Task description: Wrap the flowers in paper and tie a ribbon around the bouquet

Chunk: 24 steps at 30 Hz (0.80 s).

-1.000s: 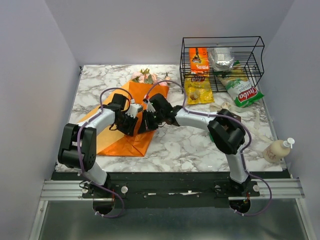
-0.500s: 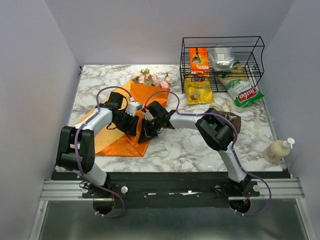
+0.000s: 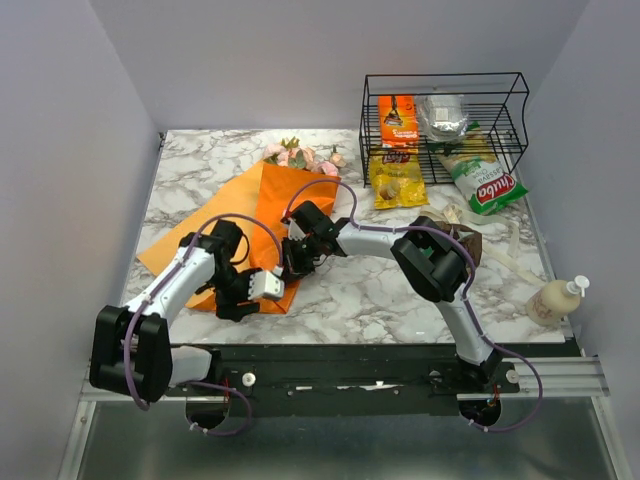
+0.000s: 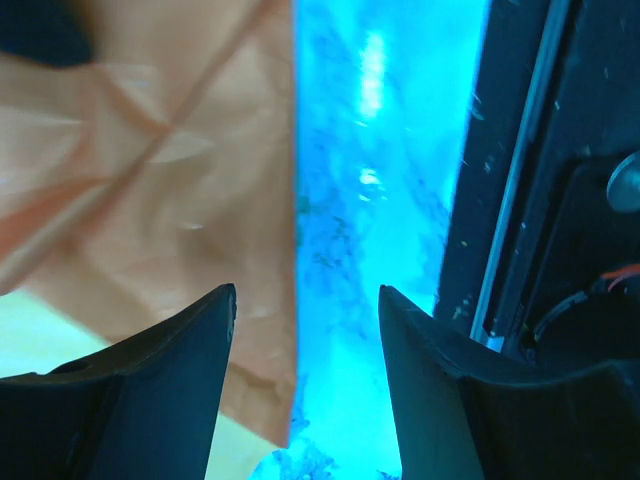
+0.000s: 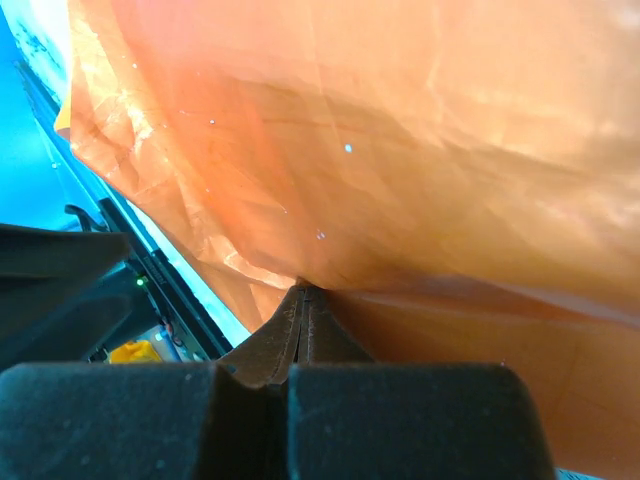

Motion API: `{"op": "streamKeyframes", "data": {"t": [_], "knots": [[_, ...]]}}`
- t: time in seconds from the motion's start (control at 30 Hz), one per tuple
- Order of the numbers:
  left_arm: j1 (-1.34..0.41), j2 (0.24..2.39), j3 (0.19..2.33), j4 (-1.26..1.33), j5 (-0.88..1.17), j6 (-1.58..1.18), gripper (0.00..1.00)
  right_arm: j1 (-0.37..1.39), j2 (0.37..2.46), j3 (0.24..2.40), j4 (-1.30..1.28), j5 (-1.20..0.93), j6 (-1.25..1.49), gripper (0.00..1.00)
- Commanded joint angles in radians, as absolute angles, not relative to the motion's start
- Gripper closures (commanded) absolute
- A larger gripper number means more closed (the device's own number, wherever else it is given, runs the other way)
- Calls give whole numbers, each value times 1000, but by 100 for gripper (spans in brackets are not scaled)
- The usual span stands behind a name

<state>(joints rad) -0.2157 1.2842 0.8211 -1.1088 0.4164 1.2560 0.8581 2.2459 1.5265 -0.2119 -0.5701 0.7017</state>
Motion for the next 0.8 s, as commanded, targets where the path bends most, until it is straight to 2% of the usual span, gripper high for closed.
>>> {"op": "streamKeyframes", "data": {"t": [0.0,0.17,0.53,0.7,0.73,0.77], "knots": [[-248,1223,694,-1010,236,1388,30,864,2276,1543,-272,-506,658,99],[-252,1172,597,-869,121,1399,26,862,2278,1551,-272,-508,652,100],[-288,950,373,-634,14,1493,35,862,2273,1632,-311,-509,641,99],[-293,956,356,-610,32,1491,47,864,2298,1673,-333,-529,647,100],[-291,957,357,-620,41,1496,51,865,2307,1695,-336,-532,652,99],[-293,959,357,-636,51,1497,63,868,2307,1703,-340,-532,650,99]]}}
